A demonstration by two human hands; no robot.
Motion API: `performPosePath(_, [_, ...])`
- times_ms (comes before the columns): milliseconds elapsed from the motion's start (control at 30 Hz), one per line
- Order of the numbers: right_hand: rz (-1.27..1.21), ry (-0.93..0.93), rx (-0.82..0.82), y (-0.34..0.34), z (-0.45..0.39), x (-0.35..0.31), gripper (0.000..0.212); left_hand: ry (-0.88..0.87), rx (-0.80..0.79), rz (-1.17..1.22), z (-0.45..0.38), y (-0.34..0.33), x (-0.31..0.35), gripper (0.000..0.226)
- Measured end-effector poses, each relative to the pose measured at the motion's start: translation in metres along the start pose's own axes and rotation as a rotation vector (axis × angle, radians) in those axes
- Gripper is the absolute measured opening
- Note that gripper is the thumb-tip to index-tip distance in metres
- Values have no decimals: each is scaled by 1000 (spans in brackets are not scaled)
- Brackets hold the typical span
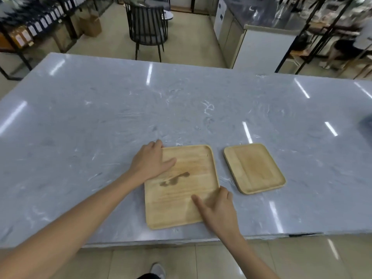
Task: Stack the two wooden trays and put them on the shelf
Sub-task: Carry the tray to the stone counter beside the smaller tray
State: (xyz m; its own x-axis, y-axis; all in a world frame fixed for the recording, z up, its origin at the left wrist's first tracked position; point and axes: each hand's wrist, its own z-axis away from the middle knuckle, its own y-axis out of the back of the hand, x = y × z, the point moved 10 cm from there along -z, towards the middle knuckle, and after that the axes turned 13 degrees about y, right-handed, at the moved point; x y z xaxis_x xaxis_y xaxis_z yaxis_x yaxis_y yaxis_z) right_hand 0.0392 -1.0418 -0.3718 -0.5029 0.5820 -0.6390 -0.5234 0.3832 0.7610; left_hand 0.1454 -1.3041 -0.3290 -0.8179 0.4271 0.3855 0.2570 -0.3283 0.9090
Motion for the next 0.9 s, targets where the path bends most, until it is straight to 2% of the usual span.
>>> performPosePath(200, [208,-42,79,6,-10,-11,89,-16,-82,10,-31,-5,11,71])
performPosePath(400, [179,-18,165,7,-15,-13,85,-24,-147,-36,-45,-11,21,64])
performPosePath(600, [251,-28,121,9,-17,-10,99,52,-192,-140,-50,-24,36,64])
performPosePath(900, [284,-34,33,1,-19,-12,99,137,-175,-157,-44,-23,23,45])
